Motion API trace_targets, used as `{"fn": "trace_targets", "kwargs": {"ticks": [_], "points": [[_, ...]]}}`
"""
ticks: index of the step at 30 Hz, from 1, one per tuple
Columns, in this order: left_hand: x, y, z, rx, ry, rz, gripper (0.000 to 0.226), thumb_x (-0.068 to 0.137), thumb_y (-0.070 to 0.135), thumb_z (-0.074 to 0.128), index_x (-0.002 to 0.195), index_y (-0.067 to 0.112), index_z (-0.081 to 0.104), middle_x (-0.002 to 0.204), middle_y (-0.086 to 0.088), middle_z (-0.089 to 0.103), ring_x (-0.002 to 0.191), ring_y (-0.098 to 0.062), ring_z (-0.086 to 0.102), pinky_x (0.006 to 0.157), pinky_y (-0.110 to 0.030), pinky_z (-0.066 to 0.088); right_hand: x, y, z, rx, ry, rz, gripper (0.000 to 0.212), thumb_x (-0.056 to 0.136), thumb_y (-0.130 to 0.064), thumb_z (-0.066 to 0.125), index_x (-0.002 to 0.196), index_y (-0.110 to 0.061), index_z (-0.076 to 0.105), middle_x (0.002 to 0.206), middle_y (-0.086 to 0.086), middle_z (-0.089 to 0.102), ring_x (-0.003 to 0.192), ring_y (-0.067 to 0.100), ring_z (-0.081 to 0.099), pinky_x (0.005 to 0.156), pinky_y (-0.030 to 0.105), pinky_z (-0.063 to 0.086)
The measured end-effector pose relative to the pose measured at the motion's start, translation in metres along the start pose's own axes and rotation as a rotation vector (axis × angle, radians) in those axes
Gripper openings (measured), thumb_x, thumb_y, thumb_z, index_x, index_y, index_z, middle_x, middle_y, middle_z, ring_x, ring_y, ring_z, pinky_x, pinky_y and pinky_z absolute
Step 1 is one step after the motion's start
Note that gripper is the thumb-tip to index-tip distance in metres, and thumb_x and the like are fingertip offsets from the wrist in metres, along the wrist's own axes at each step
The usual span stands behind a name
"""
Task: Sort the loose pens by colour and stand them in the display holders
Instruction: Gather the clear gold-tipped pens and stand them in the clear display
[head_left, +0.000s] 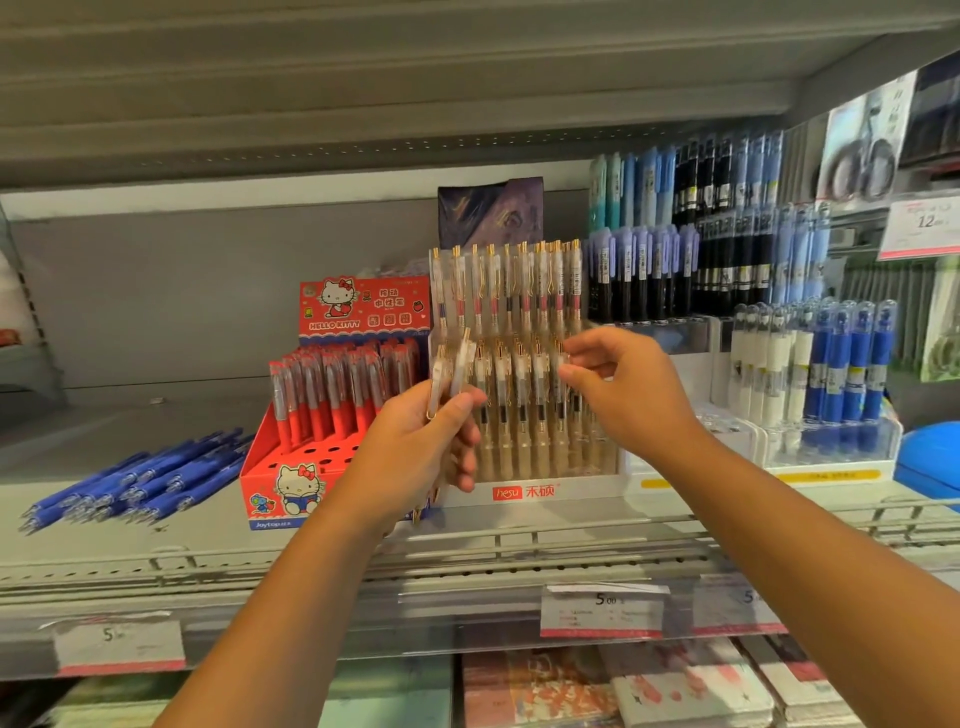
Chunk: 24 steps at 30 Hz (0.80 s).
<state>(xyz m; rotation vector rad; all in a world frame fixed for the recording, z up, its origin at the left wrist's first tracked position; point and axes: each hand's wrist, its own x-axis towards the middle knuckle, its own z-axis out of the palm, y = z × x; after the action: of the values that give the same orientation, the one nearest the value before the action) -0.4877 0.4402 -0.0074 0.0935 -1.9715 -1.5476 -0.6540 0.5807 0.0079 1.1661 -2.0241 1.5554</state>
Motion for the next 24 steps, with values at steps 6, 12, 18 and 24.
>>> {"fn": "trace_targets", "kwargs": {"ticks": [6,12,18,24], "points": [[0.000,0.000,0.001,-0.027,-0.021,0.011,0.020,0.102,0.015,0.048,0.112,0.004,0.062,0.070,-0.005,0.061,0.058,-0.021,0.061,0.054,-0.032,0.058,-0.010,-0.011,0.000,-0.062,0.121,-0.071,0.024,0.090,-0.024,0.068,0.113,-0.023,0.062,0.109,-0.006,0.059,0.095,0.007,0.058,0.081,0.021,0.047],[0.004,0.001,0.009,-0.022,-0.059,0.027,0.017,0.100,0.013,0.050,0.109,0.007,0.063,0.069,-0.005,0.061,0.059,-0.023,0.063,0.057,-0.036,0.059,-0.020,-0.040,0.002,0.249,-0.055,-0.100,0.019,0.087,-0.020,0.072,0.105,-0.019,0.065,0.092,-0.007,0.067,0.086,0.001,0.063,0.076,0.012,0.049],[0.006,0.001,0.020,0.085,-0.142,0.065,0.015,0.101,0.013,0.049,0.108,0.009,0.061,0.068,-0.003,0.063,0.061,-0.023,0.065,0.060,-0.043,0.061,-0.023,-0.045,0.006,0.428,-0.111,-0.004,0.022,0.083,-0.010,0.076,0.098,-0.021,0.066,0.084,-0.003,0.070,0.075,0.001,0.067,0.068,0.015,0.054],[0.009,-0.003,0.022,0.110,-0.062,0.056,0.018,0.101,0.021,0.051,0.107,0.027,0.067,0.090,0.001,0.073,0.087,-0.020,0.072,0.064,-0.032,0.060,-0.013,-0.037,-0.012,0.553,-0.020,0.101,0.021,0.087,0.001,0.068,0.097,-0.017,0.067,0.088,0.005,0.069,0.078,0.018,0.073,0.067,0.031,0.060]]}}
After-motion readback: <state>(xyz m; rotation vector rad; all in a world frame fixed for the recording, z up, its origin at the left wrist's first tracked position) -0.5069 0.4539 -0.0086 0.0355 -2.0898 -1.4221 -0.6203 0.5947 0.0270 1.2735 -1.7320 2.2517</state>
